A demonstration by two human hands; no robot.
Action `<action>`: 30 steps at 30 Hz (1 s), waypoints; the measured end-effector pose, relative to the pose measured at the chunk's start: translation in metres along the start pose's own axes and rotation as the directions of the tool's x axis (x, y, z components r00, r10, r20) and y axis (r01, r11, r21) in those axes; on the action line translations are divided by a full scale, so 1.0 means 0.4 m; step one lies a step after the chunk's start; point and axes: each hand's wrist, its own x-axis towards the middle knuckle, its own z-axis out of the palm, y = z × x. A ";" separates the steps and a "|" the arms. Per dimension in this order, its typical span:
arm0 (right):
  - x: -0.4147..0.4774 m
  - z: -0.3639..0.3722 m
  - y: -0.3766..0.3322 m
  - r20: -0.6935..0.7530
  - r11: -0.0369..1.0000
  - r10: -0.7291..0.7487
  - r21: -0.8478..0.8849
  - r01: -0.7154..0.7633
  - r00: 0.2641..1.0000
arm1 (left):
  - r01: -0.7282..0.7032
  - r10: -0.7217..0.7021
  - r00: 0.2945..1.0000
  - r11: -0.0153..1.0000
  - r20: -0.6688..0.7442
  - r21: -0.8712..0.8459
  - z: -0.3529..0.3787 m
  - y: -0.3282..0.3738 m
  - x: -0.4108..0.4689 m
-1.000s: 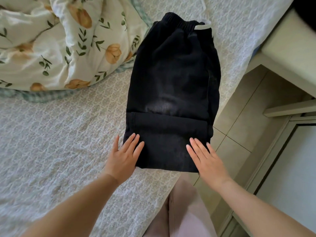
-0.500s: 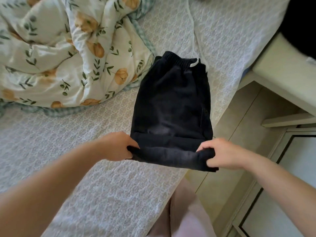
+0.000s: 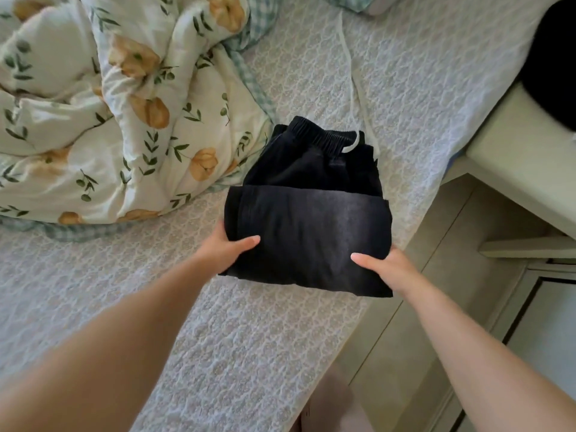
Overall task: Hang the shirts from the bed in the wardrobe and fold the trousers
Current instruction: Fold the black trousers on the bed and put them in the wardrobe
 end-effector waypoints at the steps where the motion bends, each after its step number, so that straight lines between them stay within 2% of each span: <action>1: 0.000 0.005 0.005 -0.017 1.000 -0.012 -0.011 0.012 1.000 | -0.028 0.030 0.998 0.999 -0.052 0.037 0.008 -0.022 0.000; 4: -0.006 0.016 0.018 -0.182 0.978 -0.144 -0.175 0.112 0.973 | -0.154 0.165 0.982 0.981 -0.094 0.120 0.016 -0.061 0.002; 6: -0.020 0.030 0.030 -0.313 0.942 -0.276 -0.277 0.191 0.909 | -0.223 0.236 0.967 0.967 -0.101 0.120 0.020 -0.068 0.003; 7: -0.025 0.036 0.039 -0.349 0.933 -0.296 -0.303 0.192 0.889 | -0.243 0.260 0.959 0.959 -0.110 0.148 0.024 -0.067 0.003; 11: -0.024 0.061 0.084 -0.339 0.937 -0.111 -0.348 -0.015 0.934 | -0.153 0.254 0.954 0.869 -0.159 0.471 0.054 -0.069 0.010; 12: -0.021 0.064 0.089 -0.353 0.939 -0.100 -0.343 -0.029 0.930 | -0.122 0.245 0.949 0.867 -0.200 0.483 0.061 -0.070 0.010; 15: -0.021 0.057 0.087 -0.348 0.950 -0.045 -0.306 -0.068 0.937 | -0.074 0.167 0.943 0.949 -0.287 0.308 0.070 -0.066 -0.001; 17: -0.032 0.050 0.077 -0.329 0.958 0.021 -0.263 -0.113 0.944 | -0.100 0.240 0.904 0.924 -0.354 0.370 0.073 -0.073 -0.016; 18: -0.038 0.047 0.066 -0.371 0.956 -0.014 -0.278 -0.097 0.929 | -0.132 0.333 0.861 0.876 -0.385 0.464 0.073 -0.072 -0.023; 19: -0.039 0.042 0.047 -0.439 0.945 -0.109 -0.323 -0.044 0.892 | -0.173 0.449 0.809 0.798 -0.378 0.578 0.075 -0.064 -0.026; 21: -0.019 0.028 -0.014 -0.524 0.905 -0.328 -0.414 0.101 0.786 | -0.275 0.661 0.713 0.570 -0.234 0.774 0.088 -0.029 -0.024; 23: 0.037 0.010 -0.100 -0.542 0.900 -0.377 -0.406 0.159 0.751 | -0.372 0.747 0.664 0.378 -0.041 0.848 0.124 0.013 -0.015; 25: 0.115 -0.006 -0.187 -0.567 0.923 -0.307 -0.372 0.095 0.764 | -0.411 0.697 0.708 0.280 0.111 0.868 0.171 0.042 -0.004; 27: 0.193 -0.011 -0.269 -0.541 0.926 -0.197 -0.377 -0.026 0.817 | -0.398 0.600 0.772 0.201 0.209 0.895 0.209 0.037 0.022; 30: 0.271 0.005 -0.348 -0.431 0.951 0.050 -0.256 -0.176 0.901 | -0.383 0.513 0.823 0.182 0.245 0.906 0.225 0.011 0.064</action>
